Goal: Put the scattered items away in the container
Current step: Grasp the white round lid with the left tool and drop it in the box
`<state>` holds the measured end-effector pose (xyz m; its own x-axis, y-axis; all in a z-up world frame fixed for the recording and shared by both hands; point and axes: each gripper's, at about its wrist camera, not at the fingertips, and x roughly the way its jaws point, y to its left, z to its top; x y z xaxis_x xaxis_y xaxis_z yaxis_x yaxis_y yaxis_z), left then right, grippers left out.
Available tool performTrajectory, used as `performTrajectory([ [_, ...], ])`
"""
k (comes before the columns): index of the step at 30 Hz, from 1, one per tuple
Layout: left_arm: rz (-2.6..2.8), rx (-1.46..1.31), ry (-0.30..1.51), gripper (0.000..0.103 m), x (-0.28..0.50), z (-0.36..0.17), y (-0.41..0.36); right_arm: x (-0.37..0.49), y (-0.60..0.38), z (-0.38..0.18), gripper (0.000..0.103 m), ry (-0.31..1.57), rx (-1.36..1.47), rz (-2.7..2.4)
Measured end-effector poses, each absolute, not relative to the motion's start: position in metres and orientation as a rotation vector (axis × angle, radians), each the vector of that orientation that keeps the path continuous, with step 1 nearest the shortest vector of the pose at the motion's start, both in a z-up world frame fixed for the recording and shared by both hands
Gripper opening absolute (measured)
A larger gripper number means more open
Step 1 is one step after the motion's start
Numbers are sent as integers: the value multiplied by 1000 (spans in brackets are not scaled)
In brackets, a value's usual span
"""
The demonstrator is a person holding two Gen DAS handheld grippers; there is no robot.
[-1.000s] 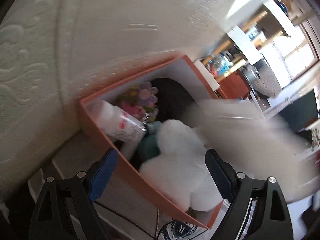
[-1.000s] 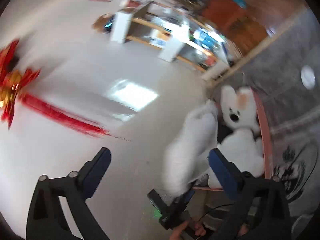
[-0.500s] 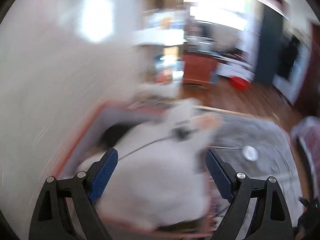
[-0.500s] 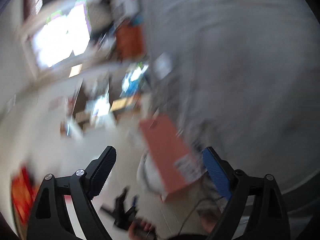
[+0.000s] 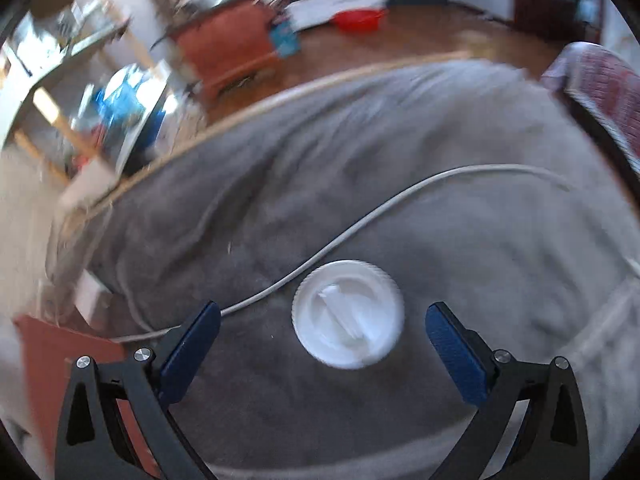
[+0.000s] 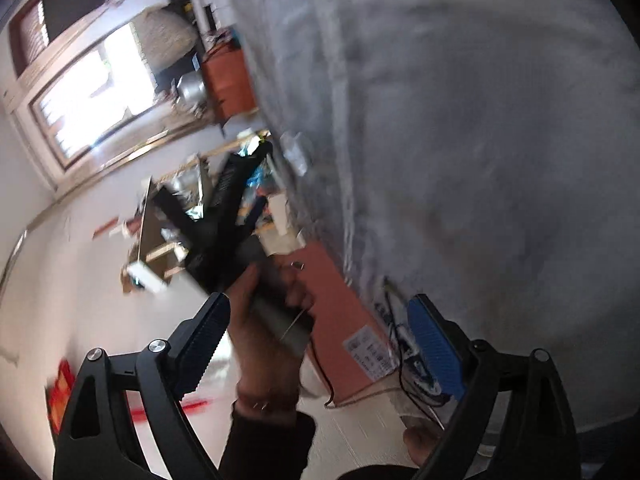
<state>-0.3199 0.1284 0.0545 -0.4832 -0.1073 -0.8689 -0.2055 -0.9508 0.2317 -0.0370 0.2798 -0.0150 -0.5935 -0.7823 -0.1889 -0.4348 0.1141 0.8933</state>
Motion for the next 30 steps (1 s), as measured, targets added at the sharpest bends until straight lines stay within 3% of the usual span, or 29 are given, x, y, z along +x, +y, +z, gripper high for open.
performTrajectory([
  [3, 2630, -1633, 336, 102, -330, 28, 114, -40, 288, -17, 91, -2092, 1160, -1478],
  [4, 2598, -1632, 284, 85, -330, 24, 112, -41, 291, -17, 91, -2096, 1146, -1490],
  [5, 2559, -1614, 242, 62, -328, 22, 111, -42, 292, -16, 91, -2097, 1138, -1498],
  [10, 2495, -1573, 334, 61, -315, 43, 126, -43, 288, -18, 91, -2087, 1155, -1480],
  [16, 2503, -1423, 299, 61, -251, 145, 82, -50, 288, -10, 91, -1986, 1186, -1553],
  [26, 2914, -1236, -46, 62, -110, 328, -200, -34, 271, 6, 91, -1825, 1353, -1742],
  [30, 2965, -1126, -215, 65, -96, 354, -268, -10, 242, 40, 91, -1710, 1328, -1849],
])
